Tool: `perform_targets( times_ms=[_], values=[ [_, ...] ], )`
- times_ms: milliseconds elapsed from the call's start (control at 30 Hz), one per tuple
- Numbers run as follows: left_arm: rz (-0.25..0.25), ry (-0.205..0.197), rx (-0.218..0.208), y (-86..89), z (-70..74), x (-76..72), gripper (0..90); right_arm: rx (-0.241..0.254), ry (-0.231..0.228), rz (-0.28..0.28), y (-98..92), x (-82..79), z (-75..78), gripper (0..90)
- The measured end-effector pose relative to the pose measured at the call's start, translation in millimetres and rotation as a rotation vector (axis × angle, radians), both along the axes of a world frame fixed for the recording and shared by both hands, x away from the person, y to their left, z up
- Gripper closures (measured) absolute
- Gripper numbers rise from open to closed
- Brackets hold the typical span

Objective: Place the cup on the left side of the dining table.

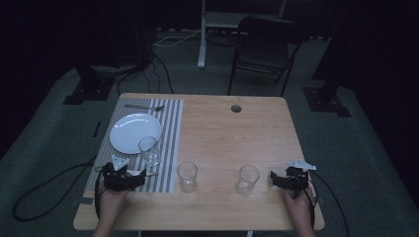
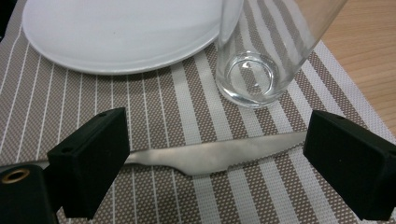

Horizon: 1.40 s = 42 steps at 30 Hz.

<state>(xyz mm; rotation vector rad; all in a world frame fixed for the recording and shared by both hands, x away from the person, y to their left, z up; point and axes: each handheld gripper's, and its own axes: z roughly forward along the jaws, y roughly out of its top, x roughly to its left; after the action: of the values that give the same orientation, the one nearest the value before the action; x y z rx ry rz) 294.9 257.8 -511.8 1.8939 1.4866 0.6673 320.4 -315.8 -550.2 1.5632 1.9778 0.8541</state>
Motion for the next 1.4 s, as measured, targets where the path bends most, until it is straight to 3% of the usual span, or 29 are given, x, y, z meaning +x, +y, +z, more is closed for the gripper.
perform_targets(
  times_ms=[300,500,667,967,1067,1400],
  values=[
    [0.024,0.016,-0.011,10.0,-8.3,-9.4,7.7,0.000,0.000,0.000,0.0,0.0,0.0,12.5],
    [0.067,0.016,-0.018,21.8,-13.6,-14.5,7.7,0.000,0.000,0.000,0.0,-0.1,0.0,12.5],
    [0.082,0.042,0.013,29.6,-19.2,-19.0,7.7,0.000,0.000,0.001,-0.1,-0.6,0.0,12.5],
    [0.129,0.049,0.022,43.6,-23.4,-25.6,7.7,-0.001,0.000,0.001,0.0,-0.6,0.0,12.5],
    [0.138,0.059,0.005,48.1,-24.9,-28.2,7.7,0.000,0.000,0.001,0.0,-0.6,0.0,12.5],
    [0.164,0.068,0.005,55.6,-28.4,-31.1,7.7,0.000,0.000,0.001,0.0,-0.6,0.0,12.5]
  ],
)
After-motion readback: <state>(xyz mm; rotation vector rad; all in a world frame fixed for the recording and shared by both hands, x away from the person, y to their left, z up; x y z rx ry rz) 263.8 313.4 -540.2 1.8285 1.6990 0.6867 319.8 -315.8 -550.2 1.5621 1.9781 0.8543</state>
